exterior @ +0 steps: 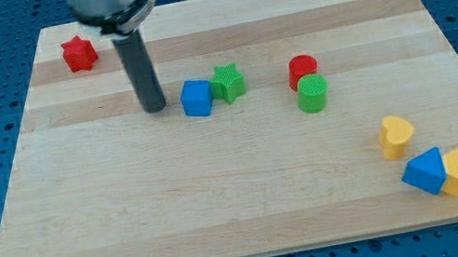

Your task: Slide the blue cube to the top center

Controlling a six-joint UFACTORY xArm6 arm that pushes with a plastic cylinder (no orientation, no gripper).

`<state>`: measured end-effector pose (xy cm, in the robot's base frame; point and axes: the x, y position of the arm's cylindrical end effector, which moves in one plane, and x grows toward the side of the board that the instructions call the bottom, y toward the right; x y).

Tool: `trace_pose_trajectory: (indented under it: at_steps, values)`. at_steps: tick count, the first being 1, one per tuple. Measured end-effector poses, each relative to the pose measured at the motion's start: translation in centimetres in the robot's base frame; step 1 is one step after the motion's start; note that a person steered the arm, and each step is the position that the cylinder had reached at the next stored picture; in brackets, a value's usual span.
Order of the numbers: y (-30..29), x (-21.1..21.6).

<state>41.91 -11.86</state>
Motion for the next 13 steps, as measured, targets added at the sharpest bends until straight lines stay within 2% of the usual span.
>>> trace_pose_trajectory:
  at_steps: [1,2,3,5,7,9,11,12,13]
  values:
    - [1.2,5.7]
    - [5.3,2.8]
    - [5.3,2.7]
    - [7.4,-6.5]
    - [7.4,-8.4]
    - [8.8,-14.3]
    - [8.8,-13.7]
    - [8.7,-11.2]
    - [7.6,-6.7]
